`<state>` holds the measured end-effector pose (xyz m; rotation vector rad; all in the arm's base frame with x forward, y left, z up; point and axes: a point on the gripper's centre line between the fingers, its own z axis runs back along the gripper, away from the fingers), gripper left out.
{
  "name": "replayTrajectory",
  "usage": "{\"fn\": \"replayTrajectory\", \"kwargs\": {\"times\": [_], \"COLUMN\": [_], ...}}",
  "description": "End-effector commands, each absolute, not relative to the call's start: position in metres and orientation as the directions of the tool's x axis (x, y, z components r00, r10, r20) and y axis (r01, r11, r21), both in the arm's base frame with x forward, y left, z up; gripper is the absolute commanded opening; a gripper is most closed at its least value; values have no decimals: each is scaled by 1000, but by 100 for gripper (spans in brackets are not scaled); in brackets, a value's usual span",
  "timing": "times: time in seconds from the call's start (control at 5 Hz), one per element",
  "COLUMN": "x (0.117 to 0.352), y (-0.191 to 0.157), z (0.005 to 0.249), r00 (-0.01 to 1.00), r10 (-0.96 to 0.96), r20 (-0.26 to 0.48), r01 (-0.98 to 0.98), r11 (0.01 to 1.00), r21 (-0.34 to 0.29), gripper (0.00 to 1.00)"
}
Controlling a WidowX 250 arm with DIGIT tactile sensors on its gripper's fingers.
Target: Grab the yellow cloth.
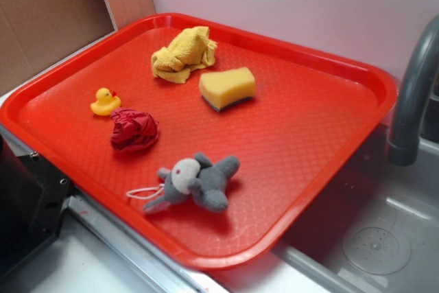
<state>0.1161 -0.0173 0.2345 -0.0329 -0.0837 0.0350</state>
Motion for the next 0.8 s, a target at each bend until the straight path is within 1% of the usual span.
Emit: {"fn": "replayTrajectory", "kwargs": {"times": [0.0, 0.2, 0.4, 0.6], "x": [116, 131, 151, 167], "y": [-17, -19, -10, 2], "z": [234, 220, 199, 180], "r00": [996, 984, 970, 958], "r10": [36, 99, 86, 92], "r20": [83, 148, 228, 273], "r01": [-34, -103, -85, -82], "r11": [999, 995, 996, 996], "r21": [-34, 19, -15, -46], "gripper": [100, 100, 100, 100]}}
